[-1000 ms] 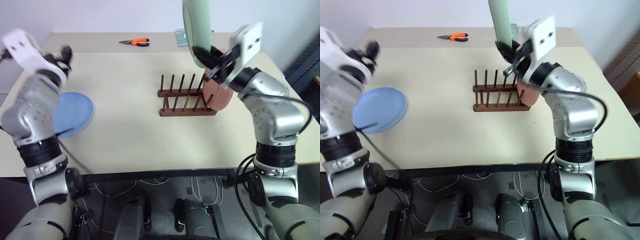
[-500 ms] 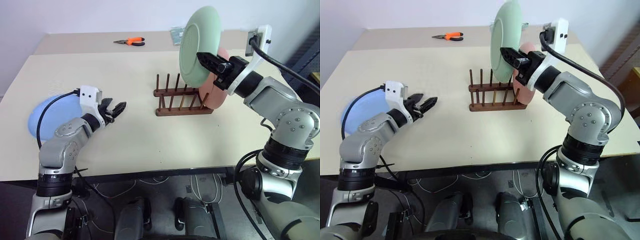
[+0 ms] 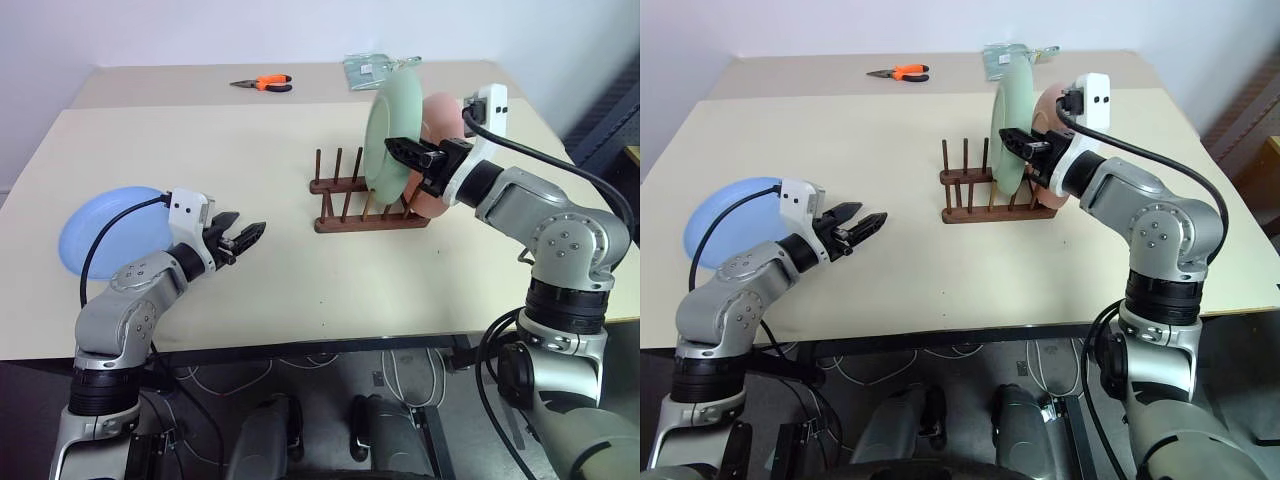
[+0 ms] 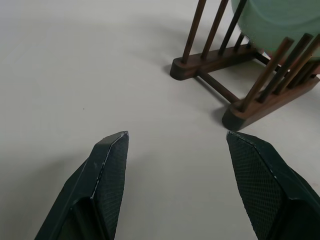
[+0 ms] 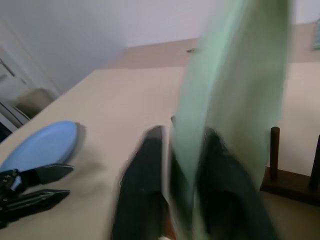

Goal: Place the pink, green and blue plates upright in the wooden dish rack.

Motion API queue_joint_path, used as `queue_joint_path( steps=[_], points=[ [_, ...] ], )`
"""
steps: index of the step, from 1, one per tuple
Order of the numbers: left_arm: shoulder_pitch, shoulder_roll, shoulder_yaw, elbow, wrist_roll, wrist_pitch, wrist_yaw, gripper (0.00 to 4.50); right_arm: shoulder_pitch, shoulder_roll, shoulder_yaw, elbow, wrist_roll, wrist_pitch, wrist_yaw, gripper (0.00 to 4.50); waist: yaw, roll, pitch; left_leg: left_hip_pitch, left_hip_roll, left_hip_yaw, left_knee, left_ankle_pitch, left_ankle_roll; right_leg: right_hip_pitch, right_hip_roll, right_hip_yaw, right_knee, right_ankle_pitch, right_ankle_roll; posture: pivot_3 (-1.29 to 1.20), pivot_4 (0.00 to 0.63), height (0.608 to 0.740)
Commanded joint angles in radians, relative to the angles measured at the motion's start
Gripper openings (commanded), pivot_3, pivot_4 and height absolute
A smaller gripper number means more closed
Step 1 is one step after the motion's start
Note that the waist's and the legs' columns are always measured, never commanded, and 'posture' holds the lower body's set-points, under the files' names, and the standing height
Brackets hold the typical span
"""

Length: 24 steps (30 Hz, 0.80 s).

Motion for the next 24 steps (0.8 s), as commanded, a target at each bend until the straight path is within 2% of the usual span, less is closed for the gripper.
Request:
queue_joint_path(
  steps=[1, 2, 3, 7, 9, 12, 13, 15, 20, 24],
  points=[
    [0.007, -0.015, 0.04, -0.046, -0.039, 0.003, 0.001, 4.09, 0.003, -0.084, 0.108, -0.036, -0.147, -0.159, 0.076, 2.65, 0.0, 0.0, 0.0, 0.0, 0.0, 0.0, 0.0, 0.0, 0.0, 0.0, 0.0, 0.0, 0.0, 0.0, 0.0, 0.0, 0.15, 0.74],
    [0.006, -0.019, 0.048, -0.049, -0.051, 0.008, 0.0, 4.49, 0.008, -0.102, 0.139, -0.04, -0.195, -0.208, 0.086, 3.14, 0.0, 0.0, 0.0, 0.0, 0.0, 0.0, 0.0, 0.0, 0.0, 0.0, 0.0, 0.0, 0.0, 0.0, 0.0, 0.0, 0.15, 0.74],
    [0.001, -0.021, 0.053, -0.048, -0.049, 0.01, 0.011, 4.5, 0.01, -0.114, 0.161, -0.043, -0.235, -0.259, 0.096, 3.6, 0.0, 0.0, 0.0, 0.0, 0.0, 0.0, 0.0, 0.0, 0.0, 0.0, 0.0, 0.0, 0.0, 0.0, 0.0, 0.0, 0.15, 0.74],
    [-0.06, -0.054, 0.111, 0.012, -0.01, -0.024, 0.125, 4.5, 0.008, -0.169, 0.239, -0.065, -0.415, -0.481, 0.131, 3.6, 0.0, 0.0, 0.0, 0.0, 0.0, 0.0, 0.0, 0.0, 0.0, 0.0, 0.0, 0.001, 0.0, 0.0, 0.0, 0.0, 0.15, 0.74],
    [-0.128, -0.08, 0.176, 0.073, 0.047, -0.067, 0.268, 4.5, -0.001, -0.2, 0.268, -0.064, -0.541, -0.638, 0.117, 3.6, 0.002, 0.0, 0.0, 0.0, 0.0, 0.0, 0.001, 0.0, 0.0, 0.0, 0.0, 0.0, 0.0, 0.0, 0.0, 0.0, 0.15, 0.74],
    [-0.249, -0.07, 0.267, 0.207, 0.236, -0.039, 0.62, 4.5, -0.022, -0.219, 0.285, -0.068, -0.629, -0.826, 0.149, 3.6, 0.002, -0.001, 0.0, 0.0, 0.0, 0.0, 0.001, 0.0, 0.0, 0.0, 0.0, 0.0, 0.0, 0.0, 0.0, 0.0, 0.15, 0.74],
    [-0.287, -0.081, 0.345, 0.242, 0.285, 0.017, 0.782, 4.5, -0.022, -0.218, 0.297, -0.082, -0.631, -0.868, 0.182, 3.87, -0.001, -0.001, 0.0, 0.0, 0.0, 0.0, 0.001, 0.0, 0.0, 0.0, 0.0, 0.0, 0.0, 0.0, 0.0, 0.0, 0.15, 0.74],
    [-0.317, -0.096, 0.439, 0.25, 0.328, 0.069, 0.939, 4.5, -0.01, -0.208, 0.329, -0.109, -0.618, -0.894, 0.249, 4.46, -0.009, -0.002, 0.0, 0.001, 0.001, 0.0, 0.001, 0.0, 0.0, 0.0, 0.0, 0.001, 0.0, 0.0, 0.001, 0.0, 0.15, 0.74],
    [-0.363, -0.179, 0.598, 0.179, 0.284, 0.215, 1.054, 4.5, 0.079, -0.144, 0.421, -0.169, -0.581, -0.871, 0.353, 4.46, 0.01, -0.006, -0.001, 0.001, 0.002, -0.001, 0.001, 0.0, 0.0, 0.003, 0.0, -0.001, -0.001, 0.0, 0.001, 0.0, 0.15, 0.74],
    [-0.356, -0.231, 0.678, 0.164, 0.227, 0.33, 1.039, 4.5, 0.128, -0.108, 0.467, -0.178, -0.603, -0.884, 0.385, 4.46, 0.025, -0.007, 0.0, 0.001, 0.0, -0.004, 0.004, 0.0, 0.0, 0.006, -0.001, -0.003, -0.002, 0.0, 0.001, 0.0, 0.15, 0.74]
  ],
)
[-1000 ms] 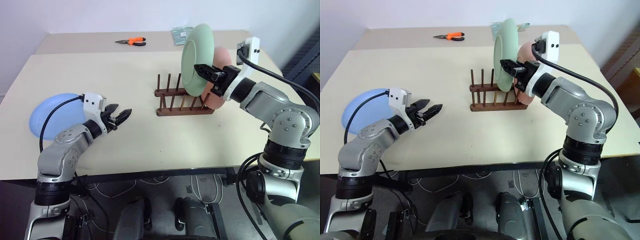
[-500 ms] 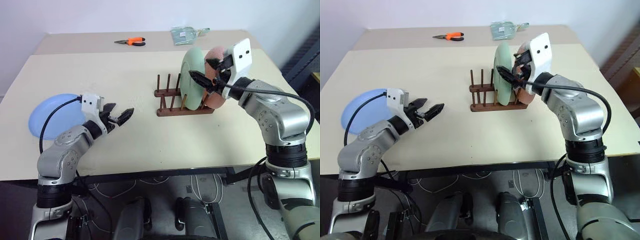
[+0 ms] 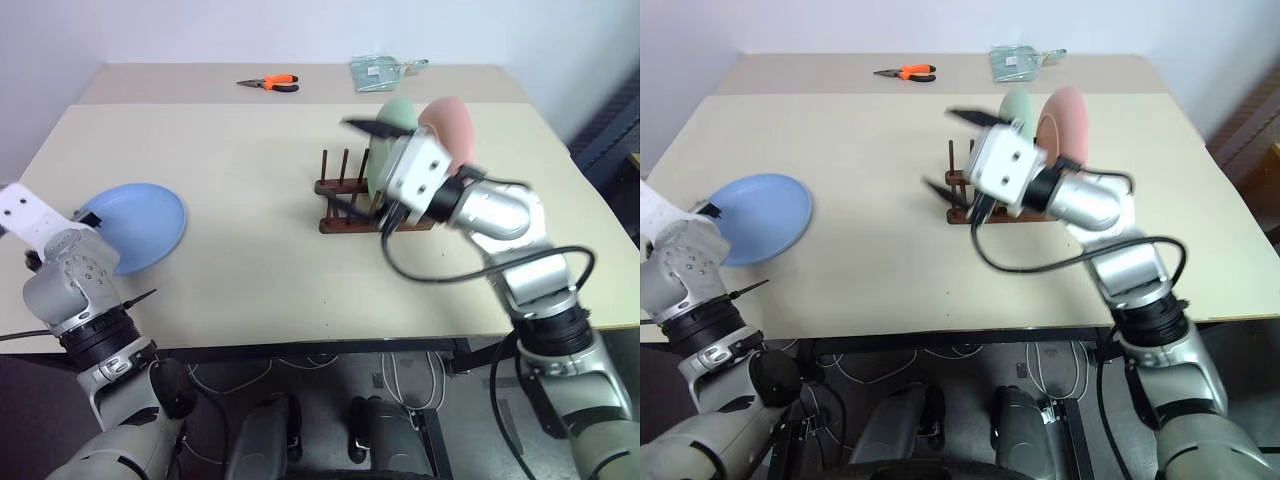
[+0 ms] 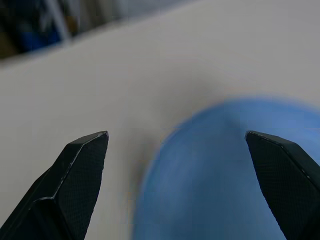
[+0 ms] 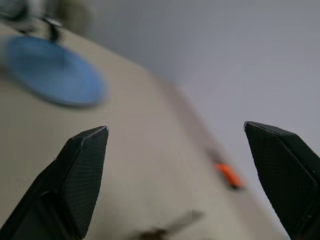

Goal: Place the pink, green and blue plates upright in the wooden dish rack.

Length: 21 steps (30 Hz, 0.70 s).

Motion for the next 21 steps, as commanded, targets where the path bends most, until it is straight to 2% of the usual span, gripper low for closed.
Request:
queue_joint_path(
  steps=[1, 2, 3, 5, 8, 11, 12, 15, 21],
  points=[
    [-0.011, -0.023, 0.046, -0.052, -0.062, 0.105, -0.028, 4.5, 0.012, 0.014, -0.002, -0.041, -0.015, -0.022, 0.02, 4.46, 0.003, 0.0, 0.0, 0.0, 0.0, -0.001, 0.0, 0.0, 0.0, 0.0, 0.0, 0.0, 0.0, 0.0, 0.0, 0.0, 0.15, 0.74],
    [-0.012, -0.051, 0.073, -0.063, -0.09, 0.126, -0.033, 4.5, 0.019, 0.017, 0.003, -0.038, -0.023, -0.027, 0.023, 4.46, 0.003, 0.0, 0.0, 0.0, 0.0, -0.001, 0.0, 0.0, 0.0, 0.0, 0.0, -0.001, 0.0, 0.0, 0.0, 0.0, 0.15, 0.74],
    [-0.01, -0.076, 0.099, -0.074, -0.115, 0.133, -0.039, 3.98, 0.023, 0.021, 0.006, -0.034, -0.028, -0.029, 0.026, 4.5, 0.003, 0.0, 0.0, 0.0, 0.0, -0.002, 0.0, 0.0, 0.0, 0.001, 0.0, -0.002, 0.0, 0.0, 0.0, 0.0, 0.15, 0.74],
    [-0.014, -0.112, 0.143, -0.095, -0.136, 0.148, -0.027, 3.29, 0.028, 0.022, 0.008, -0.027, -0.046, -0.039, 0.03, 4.5, 0.001, 0.0, 0.0, 0.001, 0.0, -0.003, 0.0, 0.0, 0.0, 0.002, 0.0, -0.002, 0.0, 0.0, 0.0, 0.0, 0.15, 0.74],
    [-0.022, -0.124, 0.163, -0.108, -0.14, 0.147, -0.018, 1.74, 0.032, 0.024, 0.004, -0.02, -0.067, -0.05, 0.032, 4.5, 0.0, 0.0, 0.0, 0.002, 0.0, -0.003, 0.0, 0.0, -0.001, 0.003, 0.0, -0.002, 0.0, 0.0, 0.0, 0.0, 0.15, 0.74],
    [-0.027, -0.086, 0.098, -0.108, -0.131, 0.125, -0.068, 0.22, 0.026, 0.025, -0.008, -0.007, -0.09, -0.041, 0.02, 4.5, 0.002, 0.0, 0.0, 0.002, 0.0, -0.003, 0.0, 0.001, -0.002, 0.003, 0.001, -0.002, 0.0, 0.0, 0.0, 0.0, 0.15, 0.74],
    [-0.024, -0.064, 0.049, -0.111, -0.127, 0.105, -0.112, 0.07, 0.022, 0.024, -0.011, -0.003, -0.094, -0.032, 0.021, 4.5, 0.002, 0.0, 0.0, 0.003, 0.0, -0.003, 0.0, 0.001, -0.002, 0.003, 0.001, -0.002, 0.0, 0.0, 0.0, 0.0, 0.15, 0.74],
    [-0.04, -0.017, -0.127, -0.163, -0.148, 0.01, -0.288, 0.07, 0.01, 0.008, 0.003, 0.008, -0.118, -0.011, 0.047, 4.5, 0.004, 0.0, 0.0, 0.002, -0.001, -0.003, 0.0, 0.0, -0.002, 0.003, 0.001, -0.003, 0.0, 0.0, 0.0, 0.0, 0.15, 0.74],
    [-0.099, -0.019, -0.294, -0.296, -0.216, 0.034, -0.411, 0.07, -0.051, 0.052, 0.081, 0.082, -0.235, -0.068, 0.043, 4.5, -0.012, -0.001, 0.0, 0.002, -0.001, -0.004, -0.001, 0.001, -0.002, 0.003, 0.001, -0.003, 0.0, 0.0, 0.0, 0.0, 0.15, 0.74]
  ],
)
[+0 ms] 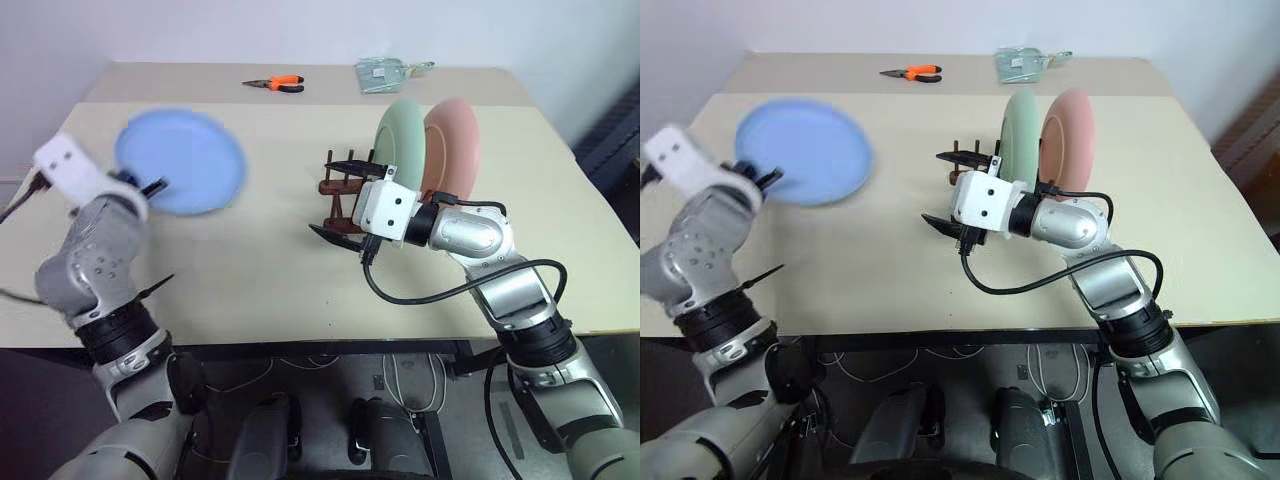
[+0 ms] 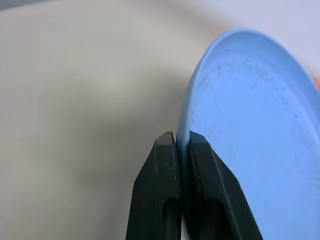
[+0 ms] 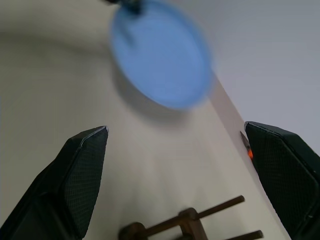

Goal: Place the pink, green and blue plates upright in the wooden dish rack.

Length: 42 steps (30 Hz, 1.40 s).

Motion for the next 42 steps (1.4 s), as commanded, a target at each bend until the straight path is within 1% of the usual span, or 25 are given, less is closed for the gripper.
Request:
queue_joint_path(
  steps=[1, 4, 8, 11, 12, 13, 15, 19, 20, 21, 22, 24, 25, 26, 27, 28, 30, 32, 33, 35, 37, 39, 42],
  points=[
    [-0.027, 0.017, -0.073, -0.092, -0.028, 0.033, -0.031, 0.07, -0.056, 0.03, 0.054, 0.048, -0.093, -0.072, -0.015, 4.5, -0.018, 0.0, 0.0, 0.0, 0.001, 0.0, 0.0, 0.0, 0.0, 0.0, 0.0, 0.0, 0.0, 0.0, 0.0, 0.0, 0.15, 0.74],
    [-0.047, -0.001, -0.102, -0.134, -0.041, 0.086, -0.014, 0.07, -0.101, 0.086, 0.092, 0.141, -0.158, -0.124, -0.054, 4.5, -0.029, 0.0, 0.0, 0.003, 0.002, 0.0, -0.002, 0.002, -0.002, 0.0, 0.001, 0.001, 0.001, 0.0, 0.0, 0.0, 0.15, 0.74],
    [-0.075, -0.043, -0.112, -0.186, -0.068, 0.153, 0.011, 0.07, -0.156, 0.146, 0.125, 0.274, -0.242, -0.207, -0.111, 4.5, -0.022, 0.0, 0.0, 0.003, 0.003, 0.0, -0.002, 0.003, -0.004, 0.0, 0.002, 0.001, 0.002, -0.001, -0.002, 0.0, 0.15, 0.74],
    [-0.08, -0.074, -0.111, -0.223, -0.075, 0.197, 0.022, 0.07, -0.191, 0.186, 0.133, 0.362, -0.276, -0.258, -0.146, 4.5, -0.017, 0.0, 0.0, 0.002, 0.002, -0.001, -0.002, 0.003, -0.004, 0.0, 0.002, 0.001, 0.001, -0.001, -0.002, 0.0, 0.15, 0.74],
    [-0.08, -0.079, -0.112, -0.234, -0.074, 0.207, 0.023, 0.0, -0.201, 0.194, 0.136, 0.388, -0.288, -0.277, -0.158, 3.95, -0.016, 0.0, 0.0, 0.002, 0.002, -0.001, -0.002, 0.003, -0.004, 0.001, 0.002, 0.0, 0.001, -0.001, -0.002, 0.0, 0.15, 0.74],
    [-0.08, -0.083, -0.112, -0.242, -0.072, 0.214, 0.024, 0.0, -0.209, 0.201, 0.137, 0.41, -0.299, -0.294, -0.168, 3.71, -0.016, 0.0, 0.0, 0.002, 0.001, -0.002, -0.002, 0.003, -0.004, 0.001, 0.002, 0.0, 0.001, -0.001, -0.002, 0.0, 0.15, 0.74],
    [-0.077, -0.093, -0.103, -0.256, -0.079, 0.227, 0.024, 0.0, -0.22, 0.213, 0.133, 0.441, -0.314, -0.315, -0.189, 2.68, -0.018, 0.0, 0.0, 0.002, 0.001, -0.002, -0.002, 0.003, -0.004, 0.001, 0.002, 0.0, 0.001, -0.001, -0.002, 0.0, 0.15, 0.74],
    [-0.069, -0.084, -0.11, -0.272, -0.078, 0.246, 0.007, 0.0, -0.23, 0.222, 0.119, 0.461, -0.333, -0.339, -0.214, 0.66, -0.021, 0.0, 0.0, 0.002, 0.002, -0.002, -0.002, 0.003, -0.004, 0.001, 0.004, 0.0, 0.001, -0.001, -0.002, 0.0, 0.15, 0.74],
    [-0.068, -0.087, -0.107, -0.273, -0.083, 0.239, 0.001, 0.34, -0.231, 0.222, 0.115, 0.462, -0.336, -0.343, -0.217, 0.12, -0.021, 0.0, 0.0, 0.002, 0.002, -0.002, -0.002, 0.003, -0.004, 0.001, 0.004, 0.0, 0.001, -0.001, -0.002, 0.0, 0.15, 0.74],
    [-0.072, -0.1, -0.092, -0.273, -0.094, 0.22, -0.004, 0.71, -0.231, 0.221, 0.111, 0.462, -0.341, -0.346, -0.221, 0.0, -0.022, 0.001, 0.001, 0.002, 0.002, -0.002, -0.002, 0.003, -0.004, 0.001, 0.004, 0.0, 0.001, -0.001, -0.002, 0.0, 0.15, 0.74],
    [-0.086, -0.11, -0.07, -0.266, -0.099, 0.192, 0.0, 1.07, -0.232, 0.218, 0.107, 0.459, -0.347, -0.348, -0.225, 0.0, -0.022, 0.001, 0.001, 0.002, 0.002, -0.002, -0.002, 0.003, -0.004, 0.001, 0.004, 0.0, 0.001, -0.001, -0.002, 0.0, 0.15, 0.74],
    [-0.16, -0.153, 0.048, -0.224, -0.134, 0.081, 0.054, 2.03, -0.234, 0.21, 0.099, 0.451, -0.355, -0.351, -0.229, 0.0, -0.018, 0.0, 0.001, 0.002, 0.002, -0.002, -0.002, 0.003, -0.004, 0.001, 0.004, 0.0, 0.001, -0.001, -0.002, 0.0, 0.15, 0.74],
    [-0.198, -0.155, 0.107, -0.196, -0.143, 0.013, 0.083, 2.53, -0.236, 0.205, 0.091, 0.444, -0.353, -0.351, -0.228, 0.0, -0.019, -0.001, 0.001, 0.001, 0.002, -0.003, -0.001, 0.003, -0.004, 0.001, 0.004, 0.0, 0.001, -0.001, -0.002, 0.0, 0.15, 0.74],
    [-0.222, -0.148, 0.148, -0.172, -0.144, -0.035, 0.101, 3.04, -0.237, 0.201, 0.085, 0.438, -0.349, -0.351, -0.225, 0.0, -0.019, -0.001, 0.001, 0.001, 0.002, -0.003, -0.001, 0.003, -0.004, 0.001, 0.004, 0.0, 0.0, -0.001, -0.002, 0.0, 0.15, 0.74],
    [-0.23, -0.113, 0.164, -0.144, -0.12, -0.082, 0.105, 3.56, -0.238, 0.195, 0.075, 0.427, -0.343, -0.349, -0.221, 0.0, -0.02, -0.001, 0.001, 0.001, 0.002, -0.003, -0.001, 0.003, -0.004, 0.001, 0.002, 0.0, 0.0, -0.001, -0.002, 0.0, 0.15, 0.74],
    [-0.218, -0.061, 0.152, -0.117, -0.075, -0.119, 0.094, 3.56, -0.236, 0.189, 0.062, 0.411, -0.331, -0.347, -0.212, 0.0, -0.024, 0.0, 0.001, 0.001, 0.002, -0.003, -0.001, 0.003, -0.004, 0.001, 0.002, 0.0, 0.0, -0.001, -0.002, 0.0, 0.15, 0.74],
    [-0.149, 0.068, 0.084, -0.052, 0.044, -0.198, 0.058, 3.56, -0.229, 0.198, 0.005, 0.349, -0.245, -0.303, -0.186, 0.0, -0.028, 0.001, 0.001, 0.002, 0.002, -0.002, -0.003, 0.003, -0.004, 0.001, 0.004, 0.0, 0.001, -0.001, -0.002, 0.0, 0.15, 0.74],
    [-0.033, 0.174, -0.01, 0.011, 0.12, -0.257, -0.028, 3.56, -0.224, 0.234, -0.084, 0.253, -0.083, -0.191, -0.154, 0.0, -0.027, 0.001, 0.001, 0.002, 0.002, -0.002, -0.004, 0.003, -0.005, 0.0, 0.006, 0.0, 0.002, -0.001, -0.003, 0.0, 0.15, 0.74],
    [0.043, 0.221, -0.077, 0.037, 0.164, -0.29, -0.082, 3.56, -0.227, 0.261, -0.141, 0.194, 0.019, -0.096, -0.153, 0.0, -0.026, 0.001, 0.001, 0.002, 0.003, -0.002, -0.005, 0.004, -0.005, 0.0, 0.006, 0.0, 0.002, -0.001, -0.003, 0.0, 0.15, 0.74],
    [0.189, 0.279, -0.216, 0.066, 0.228, -0.367, -0.196, 3.56, -0.238, 0.314, -0.265, 0.077, 0.263, 0.156, -0.174, 0.0, -0.019, 0.001, 0.001, 0.002, 0.003, -0.002, -0.005, 0.004, -0.005, 0.001, 0.006, -0.001, 0.002, -0.001, -0.003, 0.0, 0.15, 0.74],
    [0.308, 0.286, -0.322, 0.068, 0.255, -0.44, -0.293, 3.56, -0.245, 0.346, -0.388, -0.006, 0.504, 0.403, -0.23, 0.0, -0.011, 0.001, 0.001, 0.002, 0.002, -0.003, -0.004, 0.003, -0.005, 0.002, 0.005, -0.001, 0.002, -0.001, -0.003, 0.0, 0.15, 0.74],
    [0.402, 0.277, -0.399, 0.037, 0.259, -0.509, -0.378, 3.56, -0.239, 0.353, -0.479, -0.05, 0.679, 0.589, -0.297, 0.0, -0.01, -0.001, 0.0, -0.001, 0.001, -0.006, -0.004, 0.001, -0.008, 0.001, 0.003, 0.0, 0.0, -0.001, -0.003, 0.0, 0.15, 0.74],
    [0.492, 0.258, -0.458, -0.015, 0.231, -0.567, -0.48, 3.56, -0.221, 0.342, -0.551, -0.074, 0.833, 0.769, -0.39, 0.0, -0.018, 0.0, 0.0, -0.002, 0.0, -0.006, -0.004, 0.0, -0.008, -0.003, -0.001, 0.001, -0.001, -0.001, -0.004, 0.0, 0.15, 0.74]
  ],
)
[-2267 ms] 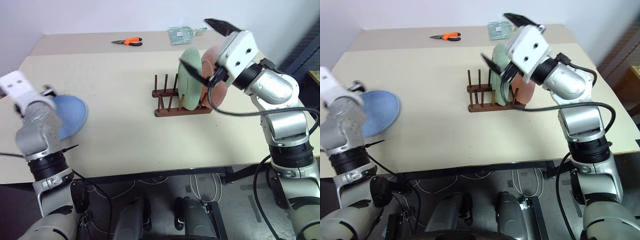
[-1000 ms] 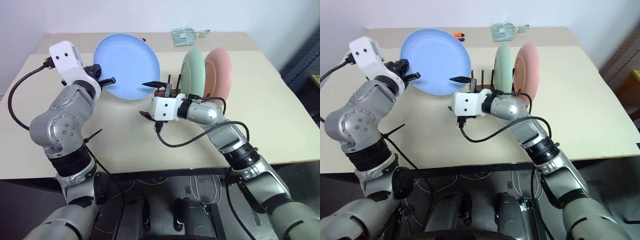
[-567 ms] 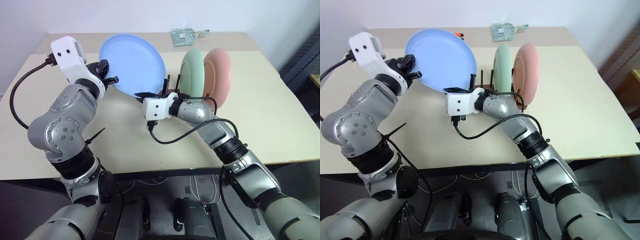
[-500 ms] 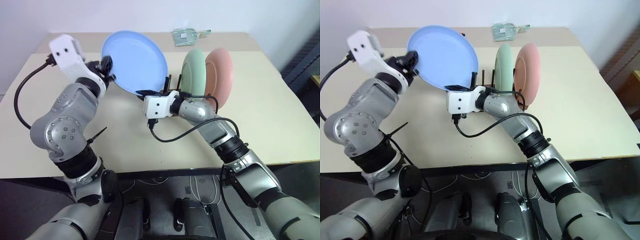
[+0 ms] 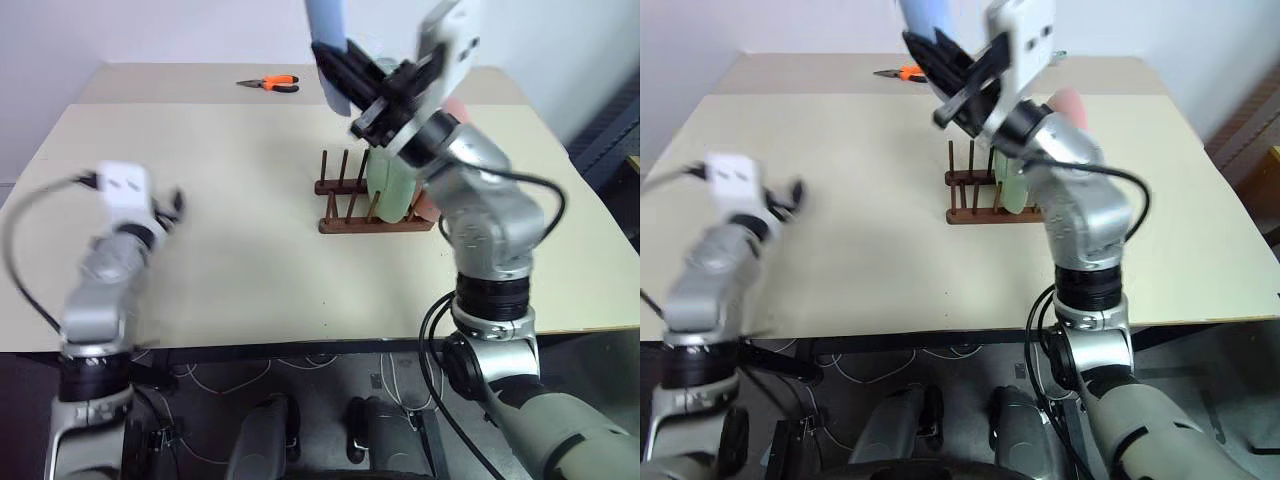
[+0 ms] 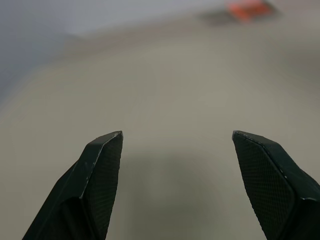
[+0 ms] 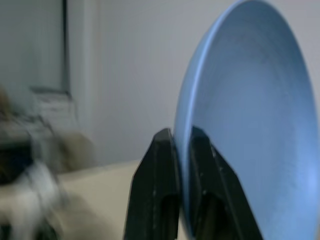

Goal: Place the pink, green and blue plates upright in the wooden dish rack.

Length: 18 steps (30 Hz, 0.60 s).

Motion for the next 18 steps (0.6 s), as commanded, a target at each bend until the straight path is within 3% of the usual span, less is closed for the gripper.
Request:
queue_joint_path(
  steps=[1, 7, 18],
  points=[
    [0.031, -0.006, -0.032, -0.105, -0.026, -0.081, -0.106, 3.56, 0.019, -0.012, -0.088, -0.048, 0.18, 0.183, -0.101, 0.0, -0.005, 0.0, 0.0, 0.0, 0.0, 0.0, -0.001, 0.0, 0.0, -0.002, 0.0, 0.0, 0.001, 0.0, -0.001, 0.0, 0.15, 0.74],
    [0.069, -0.007, -0.029, -0.157, -0.096, -0.055, -0.22, 3.56, 0.035, -0.001, -0.146, -0.011, 0.312, 0.304, -0.229, 0.0, -0.014, 0.007, 0.001, -0.001, 0.003, 0.006, -0.003, 0.003, 0.002, -0.008, 0.001, 0.002, 0.006, -0.001, -0.004, 0.0, 0.15, 0.74],
    [0.102, 0.018, -0.033, -0.205, -0.098, -0.017, -0.283, 3.56, 0.01, -0.006, -0.12, 0.054, 0.346, 0.313, -0.284, 0.0, -0.006, 0.007, 0.0, -0.001, 0.003, 0.008, -0.001, 0.003, 0.004, -0.008, 0.002, 0.002, 0.006, 0.0, -0.004, 0.0, 0.15, 0.74]
  ],
)
